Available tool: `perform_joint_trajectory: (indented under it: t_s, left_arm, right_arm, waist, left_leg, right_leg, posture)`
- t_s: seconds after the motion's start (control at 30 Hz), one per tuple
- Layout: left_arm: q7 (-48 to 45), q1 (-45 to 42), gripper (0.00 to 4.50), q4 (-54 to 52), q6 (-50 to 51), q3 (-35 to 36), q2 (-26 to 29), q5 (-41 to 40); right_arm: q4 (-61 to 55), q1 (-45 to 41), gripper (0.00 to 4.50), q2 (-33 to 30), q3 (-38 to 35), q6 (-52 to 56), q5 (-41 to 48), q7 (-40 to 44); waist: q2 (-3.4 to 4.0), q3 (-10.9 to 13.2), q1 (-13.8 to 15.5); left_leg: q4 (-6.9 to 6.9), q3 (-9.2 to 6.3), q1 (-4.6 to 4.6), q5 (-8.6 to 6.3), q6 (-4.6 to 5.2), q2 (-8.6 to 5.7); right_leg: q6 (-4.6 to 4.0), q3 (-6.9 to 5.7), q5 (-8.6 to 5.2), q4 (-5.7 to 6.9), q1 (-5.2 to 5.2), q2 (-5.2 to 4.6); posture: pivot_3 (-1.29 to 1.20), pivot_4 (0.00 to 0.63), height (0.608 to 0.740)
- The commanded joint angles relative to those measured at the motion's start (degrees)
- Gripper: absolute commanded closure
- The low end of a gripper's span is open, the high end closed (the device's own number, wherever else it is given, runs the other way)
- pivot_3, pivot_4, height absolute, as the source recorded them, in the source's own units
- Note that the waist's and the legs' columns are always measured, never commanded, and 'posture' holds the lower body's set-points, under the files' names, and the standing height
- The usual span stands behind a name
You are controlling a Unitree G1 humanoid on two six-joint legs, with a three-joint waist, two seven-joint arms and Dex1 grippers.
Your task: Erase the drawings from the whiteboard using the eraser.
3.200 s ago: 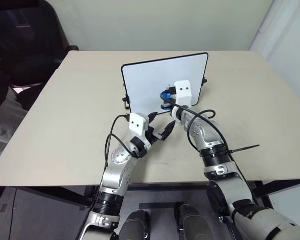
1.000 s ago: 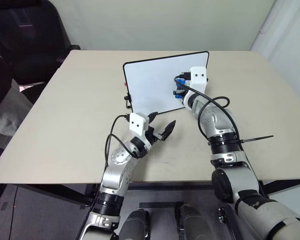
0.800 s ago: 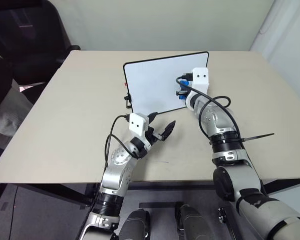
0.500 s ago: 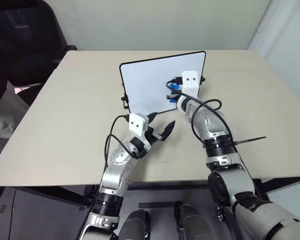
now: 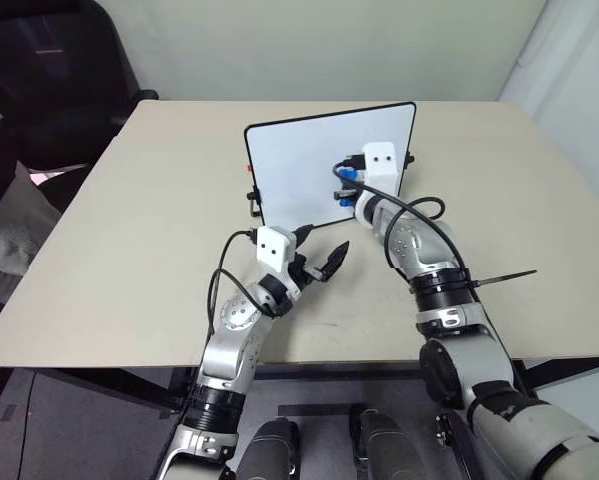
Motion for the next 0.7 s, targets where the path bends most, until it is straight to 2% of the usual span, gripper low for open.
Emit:
perform_joint_trajectory:
  t_s: [0.03,0.2,0.27,0.4,0.47,0.53,0.7]
  left_arm:
    - [0.0,-1.0,0.0,-1.4,-0.8,0.6,0.0,-0.5]
    - [-0.3,-1.5,0.0,-0.7,-1.1,0.4,-0.3,-0.3]
    - [-0.3,-1.7,0.0,-0.4,-1.2,0.3,-0.3,-0.2]
    - [-0.5,-1.9,0.0,-0.2,-1.4,-0.2,-0.6,0.0]
    - [-0.4,-1.9,0.0,-0.2,-1.4,-0.4,-0.8,0.2]
    - [-0.3,-1.8,0.0,-0.2,-1.4,-0.6,-1.0,0.2]
    - [-0.4,-1.7,0.0,0.0,-1.3,-0.8,-1.3,0.2]
  right_arm:
    - [1.8,-2.9,4.34,-2.3,-2.9,-2.8,-0.6,-3.0]
    - [0.2,-2.5,4.34,-3.9,-3.3,-2.1,0.1,-2.7]
    - [-3.4,-0.9,4.34,-4.6,-2.4,0.3,0.3,-1.2]
    - [-15.8,3.7,4.34,-7.4,-0.9,12.7,3.2,3.4]
    - [-19.9,4.8,4.34,-9.5,-3.0,24.3,6.9,5.6]
    - [-23.1,5.5,4.34,-12.2,-5.4,33.3,10.4,8.1]
    - [-28.7,9.3,4.34,-26.4,-0.8,46.3,11.6,13.5]
  waist:
    - [0.0,0.0,0.1]
    - [0.0,0.0,0.3]
    - [0.0,0.0,0.3]
    - [0.0,0.0,0.3]
    - [0.0,0.0,0.4]
    - [0.0,0.0,0.7]
    - [0.0,0.0,1.5]
  left_leg:
    - [0.0,0.01,0.0,-0.07,-0.12,0.0]
    - [-0.02,0.01,0.01,-0.01,-0.05,0.01]
    - [-0.05,0.0,0.01,0.21,0.33,0.02]
    - [-0.11,0.0,-0.01,0.27,0.49,0.02]
    - [-0.08,0.04,-0.04,0.15,0.5,0.0]
    - [-0.02,0.07,-0.06,0.04,0.53,-0.01]
    - [0.03,0.11,-0.09,-0.05,0.61,-0.13]
  right_leg:
    - [0.0,0.0,0.0,-0.01,0.01,0.0]
    - [0.18,-0.01,0.09,0.01,0.0,0.0]
    - [0.19,-0.02,0.11,0.02,-0.05,0.0]
    - [0.26,-0.07,0.01,-0.02,-0.05,0.0]
    - [0.37,-0.07,-0.13,-0.05,-0.05,0.0]
    - [0.43,-0.06,-0.23,-0.06,-0.02,-0.01]
    - [0.54,-0.05,-0.42,-0.11,0.05,-0.12]
  posture:
    - [0.0,0.15,0.74]
    - [0.0,0.15,0.74]
    - [0.0,0.15,0.74]
    - [0.0,0.15,0.74]
    - [0.0,0.15,0.74]
    - [0.0,0.15,0.74]
    - [0.0,0.15,0.74]
